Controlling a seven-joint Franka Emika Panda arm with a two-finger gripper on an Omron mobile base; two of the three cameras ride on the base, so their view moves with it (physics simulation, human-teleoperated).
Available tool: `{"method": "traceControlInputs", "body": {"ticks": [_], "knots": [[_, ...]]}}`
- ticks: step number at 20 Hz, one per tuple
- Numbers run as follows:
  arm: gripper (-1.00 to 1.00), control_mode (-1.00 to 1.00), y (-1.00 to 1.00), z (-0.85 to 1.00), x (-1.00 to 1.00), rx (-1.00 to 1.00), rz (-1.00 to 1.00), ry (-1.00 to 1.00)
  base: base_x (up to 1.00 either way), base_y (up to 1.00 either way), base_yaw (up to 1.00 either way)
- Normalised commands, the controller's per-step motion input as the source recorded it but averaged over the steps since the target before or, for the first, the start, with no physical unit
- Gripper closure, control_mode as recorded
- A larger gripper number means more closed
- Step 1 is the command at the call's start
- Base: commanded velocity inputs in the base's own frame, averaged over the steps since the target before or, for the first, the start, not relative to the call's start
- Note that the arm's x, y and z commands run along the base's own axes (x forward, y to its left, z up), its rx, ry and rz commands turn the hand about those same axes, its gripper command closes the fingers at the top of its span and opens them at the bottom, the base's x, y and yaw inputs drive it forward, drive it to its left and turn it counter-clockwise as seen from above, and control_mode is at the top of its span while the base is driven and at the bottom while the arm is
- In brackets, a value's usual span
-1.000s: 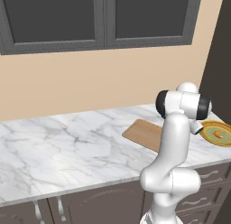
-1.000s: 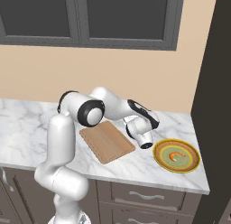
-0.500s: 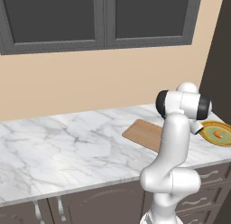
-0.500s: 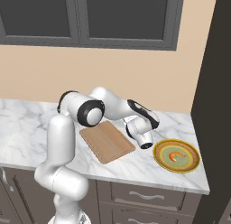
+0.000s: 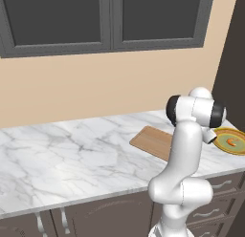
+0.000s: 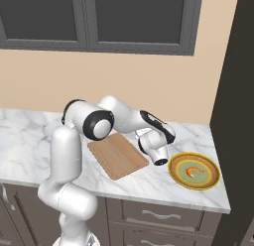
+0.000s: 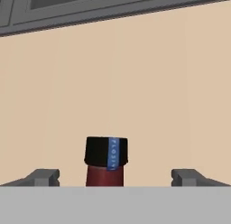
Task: Pick the shrimp from the plate and place it on the cutting board. Then pick the condiment bottle from the cabinet and place it next to the cutting board.
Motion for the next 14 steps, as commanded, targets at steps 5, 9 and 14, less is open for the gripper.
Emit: {"method": "traceControlInputs", "body": {"ticks": [5,9,14], "knots": [[-1.0,-1.0,0.0,0.13,-0.15,0.0,0.0,-0.04,0.0,0.0,0.0],[-1.0,-1.0,0.0,0.22,-0.12,0.0,0.0,-0.04,0.0,0.0,0.0],[-1.0,-1.0,0.04,0.21,-0.16,0.0,0.01,-0.07,0.0,0.0,0.0]]}}
